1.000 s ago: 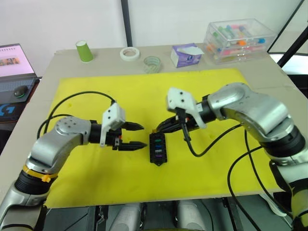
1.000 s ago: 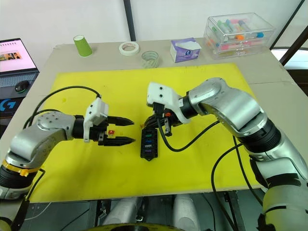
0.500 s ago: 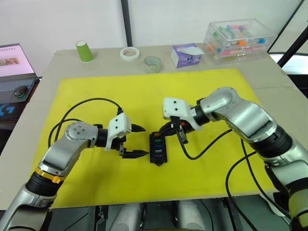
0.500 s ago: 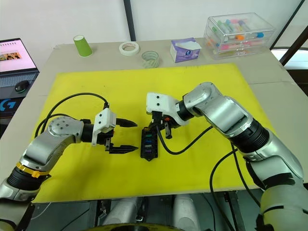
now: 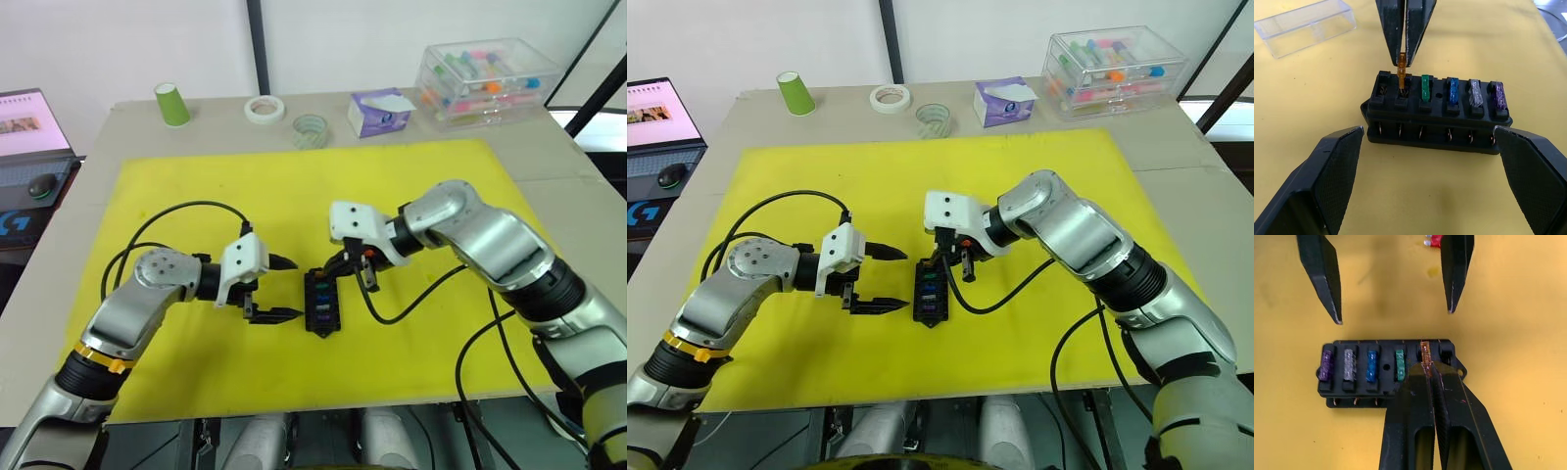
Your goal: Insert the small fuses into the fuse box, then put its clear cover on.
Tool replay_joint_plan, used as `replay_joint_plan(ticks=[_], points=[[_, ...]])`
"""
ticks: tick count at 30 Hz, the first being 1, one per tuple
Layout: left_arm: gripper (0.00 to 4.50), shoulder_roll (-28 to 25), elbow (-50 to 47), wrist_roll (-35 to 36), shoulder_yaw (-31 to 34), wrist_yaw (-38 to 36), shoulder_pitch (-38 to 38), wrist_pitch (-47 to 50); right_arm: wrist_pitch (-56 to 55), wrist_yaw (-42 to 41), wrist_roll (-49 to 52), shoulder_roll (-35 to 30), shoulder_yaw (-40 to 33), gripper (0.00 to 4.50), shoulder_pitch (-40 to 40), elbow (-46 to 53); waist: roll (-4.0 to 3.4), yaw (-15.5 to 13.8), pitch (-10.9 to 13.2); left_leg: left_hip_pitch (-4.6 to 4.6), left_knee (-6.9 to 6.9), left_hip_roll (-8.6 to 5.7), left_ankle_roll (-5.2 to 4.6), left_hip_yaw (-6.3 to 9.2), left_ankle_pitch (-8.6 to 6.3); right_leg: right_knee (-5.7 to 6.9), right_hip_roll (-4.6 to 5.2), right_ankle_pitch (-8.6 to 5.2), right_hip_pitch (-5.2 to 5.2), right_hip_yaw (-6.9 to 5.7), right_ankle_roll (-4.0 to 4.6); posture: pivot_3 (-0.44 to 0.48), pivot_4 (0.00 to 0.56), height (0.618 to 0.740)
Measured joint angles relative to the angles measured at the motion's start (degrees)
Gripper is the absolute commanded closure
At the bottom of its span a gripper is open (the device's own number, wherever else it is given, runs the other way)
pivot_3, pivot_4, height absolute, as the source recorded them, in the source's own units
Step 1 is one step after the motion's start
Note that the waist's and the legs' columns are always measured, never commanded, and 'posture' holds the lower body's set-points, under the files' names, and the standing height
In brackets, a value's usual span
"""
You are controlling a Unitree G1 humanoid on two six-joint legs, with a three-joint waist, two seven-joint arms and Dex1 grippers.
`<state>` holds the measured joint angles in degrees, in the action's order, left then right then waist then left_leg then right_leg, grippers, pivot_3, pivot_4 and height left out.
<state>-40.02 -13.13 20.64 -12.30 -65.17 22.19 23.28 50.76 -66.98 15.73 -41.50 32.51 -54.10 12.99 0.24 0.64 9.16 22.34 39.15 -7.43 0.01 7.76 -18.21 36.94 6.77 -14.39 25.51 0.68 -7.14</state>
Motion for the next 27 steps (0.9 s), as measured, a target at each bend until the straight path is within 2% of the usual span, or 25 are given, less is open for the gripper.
replay_joint_plan(ticks=[27], points=[[0.04, 0.22, -0.01, -0.44, -0.02, 0.02, -0.14, -0.04, 1.43, 0.87, -3.69, 1.62, 1.25, 4.5, 0.93, -0.28, 0.0, -0.01, 0.0, 0.0, 0.0, 0.0, 0.0, 0.0, 0.0, 0.01, 0.0, 0.0, 0.0, -0.01, 0.0, 0.0, 0.15, 0.74]])
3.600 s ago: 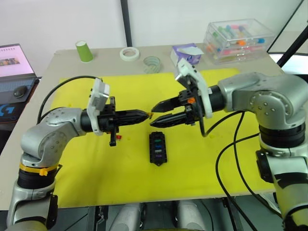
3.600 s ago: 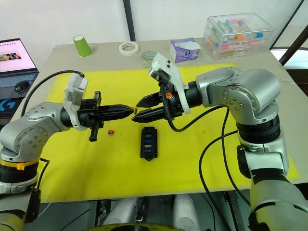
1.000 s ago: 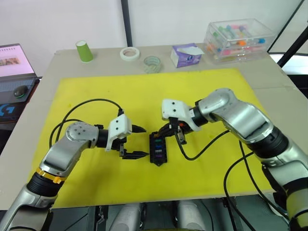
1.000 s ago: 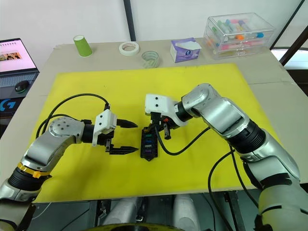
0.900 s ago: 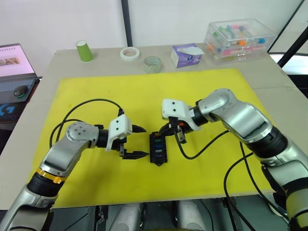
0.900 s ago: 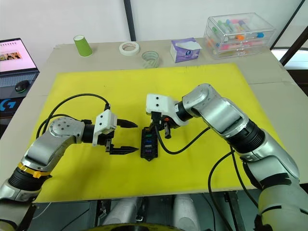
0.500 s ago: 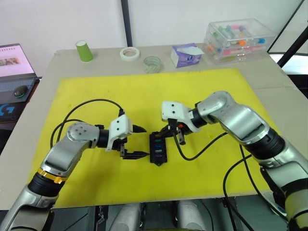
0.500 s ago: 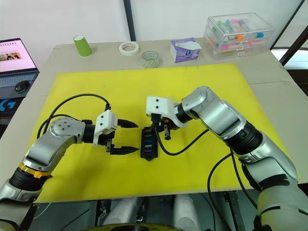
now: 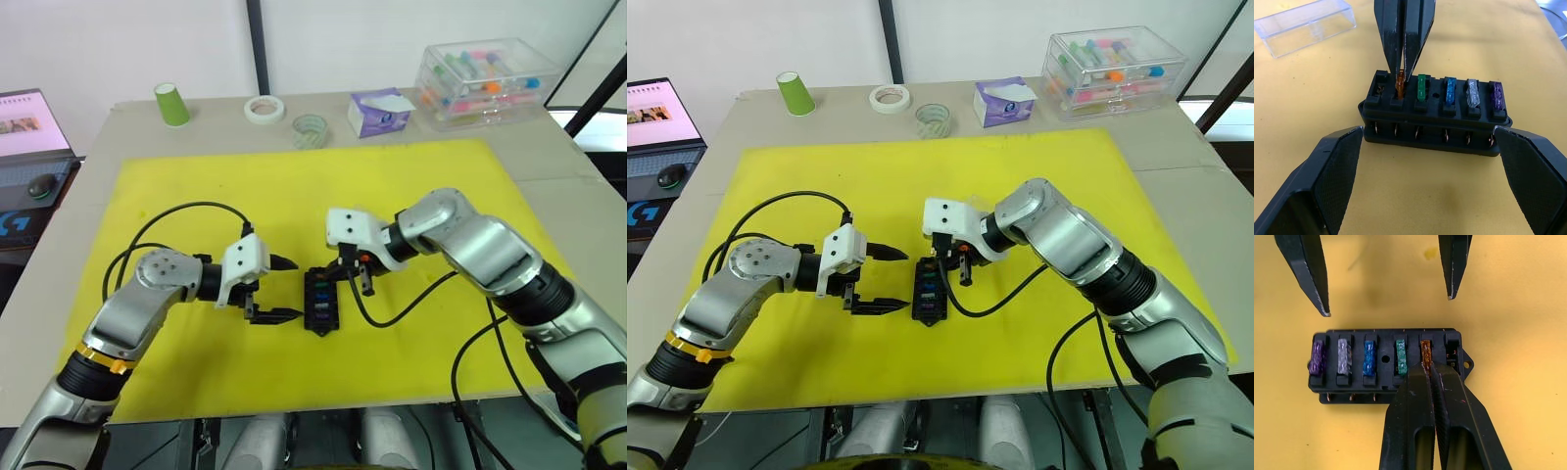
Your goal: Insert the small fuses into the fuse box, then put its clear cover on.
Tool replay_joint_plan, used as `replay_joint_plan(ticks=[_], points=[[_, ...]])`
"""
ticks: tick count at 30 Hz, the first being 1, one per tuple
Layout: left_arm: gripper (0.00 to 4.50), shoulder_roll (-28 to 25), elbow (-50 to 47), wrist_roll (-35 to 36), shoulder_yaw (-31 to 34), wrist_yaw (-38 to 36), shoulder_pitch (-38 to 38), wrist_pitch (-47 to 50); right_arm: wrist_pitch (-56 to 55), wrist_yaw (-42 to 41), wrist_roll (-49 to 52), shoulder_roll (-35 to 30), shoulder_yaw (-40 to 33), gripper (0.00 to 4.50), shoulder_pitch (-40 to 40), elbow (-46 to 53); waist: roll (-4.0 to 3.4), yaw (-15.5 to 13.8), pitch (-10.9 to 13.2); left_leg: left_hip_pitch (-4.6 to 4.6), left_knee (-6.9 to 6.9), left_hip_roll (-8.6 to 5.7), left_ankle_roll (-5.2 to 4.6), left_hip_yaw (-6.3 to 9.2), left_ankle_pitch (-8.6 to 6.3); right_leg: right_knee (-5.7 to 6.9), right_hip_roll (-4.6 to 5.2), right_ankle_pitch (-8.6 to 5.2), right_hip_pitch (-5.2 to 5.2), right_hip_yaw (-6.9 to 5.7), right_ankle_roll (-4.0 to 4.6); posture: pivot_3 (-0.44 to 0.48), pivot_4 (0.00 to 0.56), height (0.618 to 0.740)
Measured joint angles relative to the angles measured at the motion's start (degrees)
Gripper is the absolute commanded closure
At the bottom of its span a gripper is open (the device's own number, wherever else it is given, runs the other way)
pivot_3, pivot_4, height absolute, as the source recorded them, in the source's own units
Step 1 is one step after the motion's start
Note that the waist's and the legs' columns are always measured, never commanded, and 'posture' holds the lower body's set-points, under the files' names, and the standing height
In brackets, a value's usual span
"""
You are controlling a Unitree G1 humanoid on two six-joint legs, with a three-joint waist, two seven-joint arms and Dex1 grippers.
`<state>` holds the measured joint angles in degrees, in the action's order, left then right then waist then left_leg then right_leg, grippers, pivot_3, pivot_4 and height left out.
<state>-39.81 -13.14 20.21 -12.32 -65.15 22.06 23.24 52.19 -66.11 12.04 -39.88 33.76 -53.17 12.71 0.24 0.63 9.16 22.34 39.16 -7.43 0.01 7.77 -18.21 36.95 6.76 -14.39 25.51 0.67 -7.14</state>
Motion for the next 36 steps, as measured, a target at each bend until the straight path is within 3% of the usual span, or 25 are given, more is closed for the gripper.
replay_joint_plan(ticks=[23, 36], points=[[0.04, 0.61, -0.02, -0.28, 0.0, 0.57, -0.64, -0.02, 4.63, -0.58, -1.57, 0.11, 1.48, 4.5, -0.98, 4.23, 0.0, 0.02, 0.0, 0.0, 0.0, 0.0, 0.0, 0.0, 0.0, 0.01, 0.0, 0.0, 0.0, -0.01, 0.0, 0.0, 0.15, 0.74], [0.04, 0.8, -0.09, -0.32, 0.0, 0.78, -1.16, -0.02, 9.49, -2.03, -2.33, 0.23, 6.65, 4.5, -7.42, 4.28, 0.0, 0.04, 0.0, 0.0, 0.0, 0.0, 0.0, 0.0, 0.0, 0.02, 0.0, 0.0, 0.02, -0.01, 0.0, 0.0, 0.15, 0.74]])
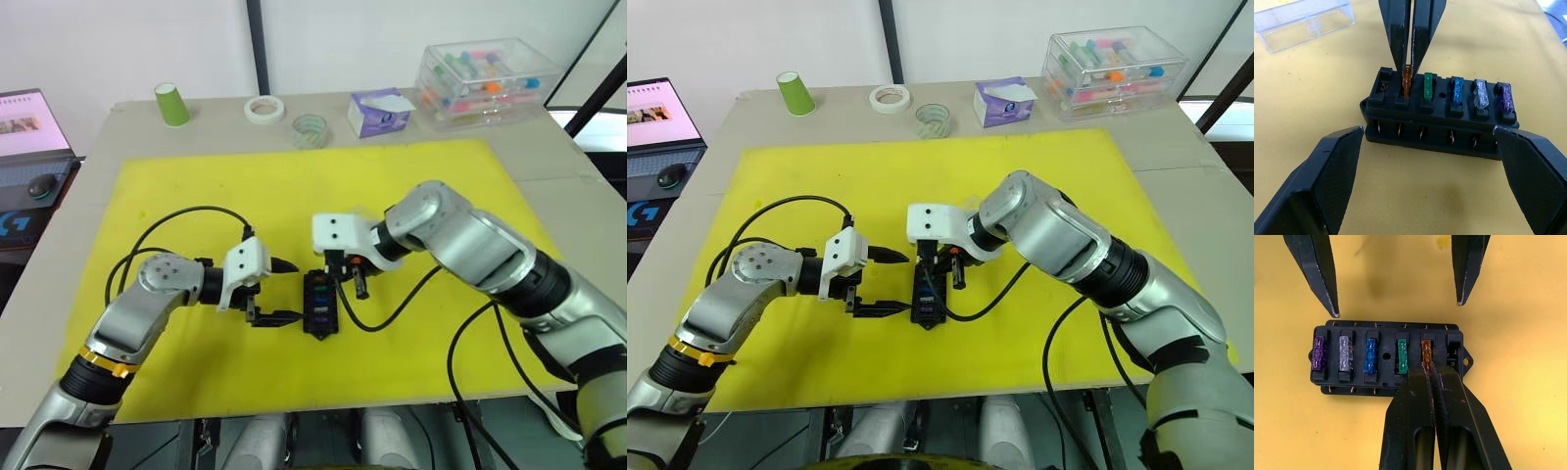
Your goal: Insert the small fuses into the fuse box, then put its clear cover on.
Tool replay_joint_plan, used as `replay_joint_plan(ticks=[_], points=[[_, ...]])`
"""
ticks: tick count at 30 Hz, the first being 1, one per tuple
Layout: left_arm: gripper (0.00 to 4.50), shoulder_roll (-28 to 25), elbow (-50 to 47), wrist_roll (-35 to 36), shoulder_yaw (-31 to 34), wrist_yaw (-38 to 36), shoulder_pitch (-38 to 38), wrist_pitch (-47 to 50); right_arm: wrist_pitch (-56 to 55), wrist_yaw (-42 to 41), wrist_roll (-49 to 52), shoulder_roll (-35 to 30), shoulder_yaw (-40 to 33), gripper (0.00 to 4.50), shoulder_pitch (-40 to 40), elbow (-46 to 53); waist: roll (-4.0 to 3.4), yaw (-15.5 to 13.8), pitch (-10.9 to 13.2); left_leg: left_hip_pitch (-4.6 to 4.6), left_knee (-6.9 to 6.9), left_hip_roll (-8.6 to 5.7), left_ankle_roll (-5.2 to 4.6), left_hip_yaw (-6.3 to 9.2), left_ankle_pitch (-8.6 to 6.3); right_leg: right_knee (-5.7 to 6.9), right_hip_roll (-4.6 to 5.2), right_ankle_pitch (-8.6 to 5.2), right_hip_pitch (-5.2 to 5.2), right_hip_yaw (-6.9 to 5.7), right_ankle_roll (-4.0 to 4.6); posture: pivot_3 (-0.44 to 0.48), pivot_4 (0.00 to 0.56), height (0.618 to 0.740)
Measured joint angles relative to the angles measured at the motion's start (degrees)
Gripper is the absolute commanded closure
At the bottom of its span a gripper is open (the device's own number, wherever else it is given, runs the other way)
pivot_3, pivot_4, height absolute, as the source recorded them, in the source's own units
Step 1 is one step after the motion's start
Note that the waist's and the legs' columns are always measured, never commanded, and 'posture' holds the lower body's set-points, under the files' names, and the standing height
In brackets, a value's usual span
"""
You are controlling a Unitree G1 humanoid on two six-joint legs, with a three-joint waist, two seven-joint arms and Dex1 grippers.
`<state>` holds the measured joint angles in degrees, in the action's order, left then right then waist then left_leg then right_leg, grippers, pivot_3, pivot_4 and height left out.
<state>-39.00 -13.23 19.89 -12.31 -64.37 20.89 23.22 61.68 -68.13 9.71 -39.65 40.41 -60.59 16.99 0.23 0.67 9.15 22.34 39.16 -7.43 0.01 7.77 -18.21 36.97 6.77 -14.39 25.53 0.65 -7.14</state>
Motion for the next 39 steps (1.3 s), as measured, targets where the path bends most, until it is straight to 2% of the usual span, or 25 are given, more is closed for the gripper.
replay_joint_plan(ticks=[21, 39], points=[[0.04, 0.19, -0.34, 0.0, 0.0, 0.35, -0.36, 0.0, 5.54, 0.79, 0.14, 0.16, 3.2, 4.5, -4.09, -0.13, 0.0, 0.01, 0.0, 0.0, 0.0, 0.0, 0.0, 0.0, 0.0, 0.01, 0.0, 0.0, 0.0, -0.01, 0.0, 0.0, 0.15, 0.74], [0.04, 0.25, -0.35, -0.12, 0.0, 0.42, -0.98, -0.05, 3.93, 2.43, -1.93, 1.02, 6.77, 4.5, -5.23, -0.37, -0.01, 0.09, -0.05, -0.02, 0.0, 0.01, 0.0, 0.0, 0.0, 0.03, -0.01, 0.0, 0.0, -0.02, 0.0, 0.0, 0.15, 0.74]])
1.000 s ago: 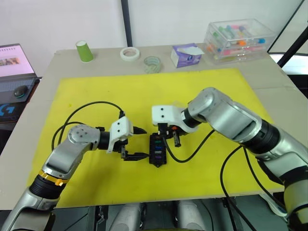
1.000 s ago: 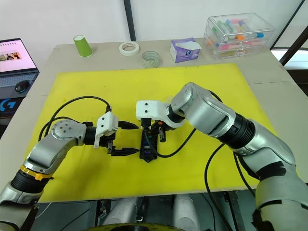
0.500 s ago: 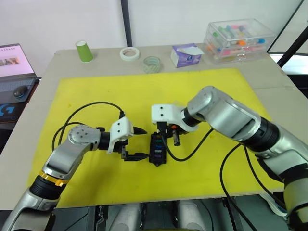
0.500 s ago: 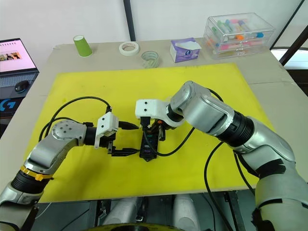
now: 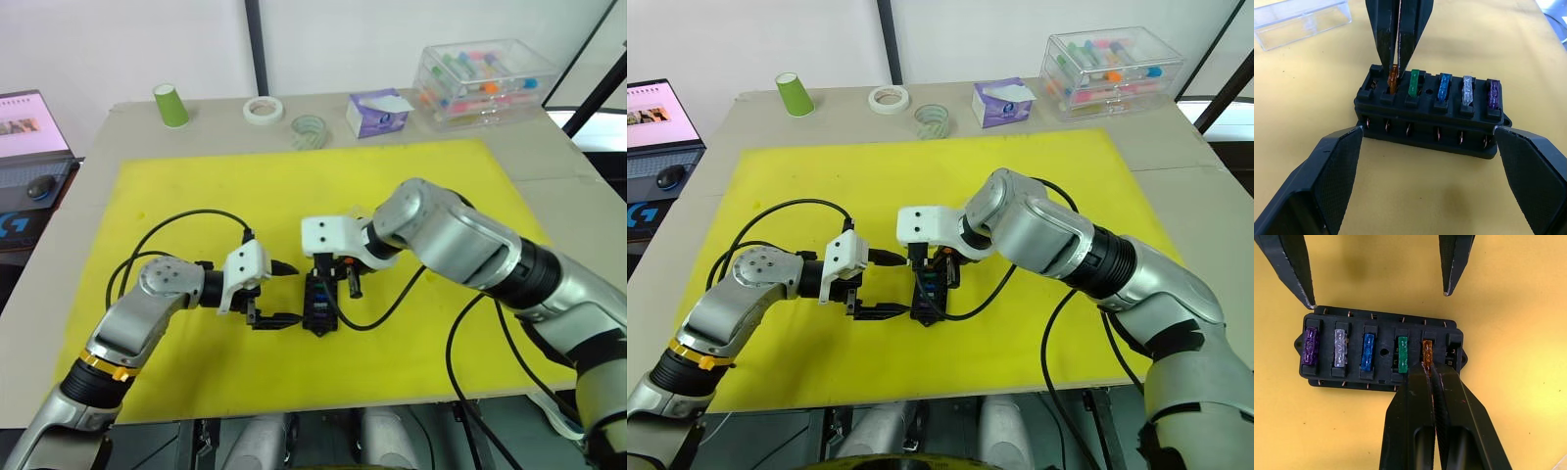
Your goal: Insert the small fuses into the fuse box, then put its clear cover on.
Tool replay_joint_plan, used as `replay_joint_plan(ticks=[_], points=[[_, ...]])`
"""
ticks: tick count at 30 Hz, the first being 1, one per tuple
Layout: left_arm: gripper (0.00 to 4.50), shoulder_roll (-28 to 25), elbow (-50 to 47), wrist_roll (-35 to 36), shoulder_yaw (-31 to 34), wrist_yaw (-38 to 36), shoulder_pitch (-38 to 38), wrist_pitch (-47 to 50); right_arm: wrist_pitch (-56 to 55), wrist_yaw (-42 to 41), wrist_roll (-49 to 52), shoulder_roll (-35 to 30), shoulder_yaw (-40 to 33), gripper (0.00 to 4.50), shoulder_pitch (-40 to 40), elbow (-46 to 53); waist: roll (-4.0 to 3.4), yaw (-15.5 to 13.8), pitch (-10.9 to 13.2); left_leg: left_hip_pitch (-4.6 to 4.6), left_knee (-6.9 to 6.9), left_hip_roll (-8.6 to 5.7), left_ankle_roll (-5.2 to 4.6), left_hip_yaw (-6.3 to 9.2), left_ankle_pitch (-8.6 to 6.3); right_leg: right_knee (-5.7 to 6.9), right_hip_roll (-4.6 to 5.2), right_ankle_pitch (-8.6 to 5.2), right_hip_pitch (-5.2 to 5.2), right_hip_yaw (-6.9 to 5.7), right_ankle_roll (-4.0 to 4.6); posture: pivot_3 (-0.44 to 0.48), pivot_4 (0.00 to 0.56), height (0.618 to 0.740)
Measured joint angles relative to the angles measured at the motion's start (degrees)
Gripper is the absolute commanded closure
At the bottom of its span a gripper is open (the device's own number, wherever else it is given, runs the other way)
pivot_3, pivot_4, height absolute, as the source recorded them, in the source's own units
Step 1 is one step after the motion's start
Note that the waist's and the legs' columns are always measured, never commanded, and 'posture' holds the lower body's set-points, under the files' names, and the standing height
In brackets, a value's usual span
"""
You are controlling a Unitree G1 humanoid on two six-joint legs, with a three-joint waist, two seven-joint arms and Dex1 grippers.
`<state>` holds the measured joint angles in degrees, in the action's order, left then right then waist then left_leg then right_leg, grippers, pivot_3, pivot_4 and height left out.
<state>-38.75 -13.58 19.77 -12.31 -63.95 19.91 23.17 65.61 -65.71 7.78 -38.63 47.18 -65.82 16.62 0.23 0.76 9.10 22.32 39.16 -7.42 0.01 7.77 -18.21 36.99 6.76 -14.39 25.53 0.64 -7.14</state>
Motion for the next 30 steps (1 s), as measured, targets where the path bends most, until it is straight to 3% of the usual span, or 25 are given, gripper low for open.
replay_joint_plan(ticks=[17, 30], points=[[0.04, -2.66, -1.35, 2.14, 0.83, -2.38, -1.56, 0.44, -15.98, -7.64, -7.14, 0.52, 1.38, 4.5, -0.05, -4.92, 0.0, 0.13, -0.01, -0.02, -0.02, 0.02, 0.0, 0.0, 0.0, 0.02, -0.03, 0.0, 0.0, -0.02, 0.0, 0.0, 0.15, 0.74], [0.04, -2.22, -1.28, 1.98, 0.79, -1.87, -1.34, 0.32, -6.5, -8.98, -7.68, 2.44, -0.81, 4.5, 0.41, -5.3, -0.01, 0.04, -0.02, -0.02, -0.01, 0.02, 0.0, 0.0, 0.0, 0.02, -0.02, 0.0, -0.01, -0.01, 0.0, 0.0, 0.15, 0.74]])
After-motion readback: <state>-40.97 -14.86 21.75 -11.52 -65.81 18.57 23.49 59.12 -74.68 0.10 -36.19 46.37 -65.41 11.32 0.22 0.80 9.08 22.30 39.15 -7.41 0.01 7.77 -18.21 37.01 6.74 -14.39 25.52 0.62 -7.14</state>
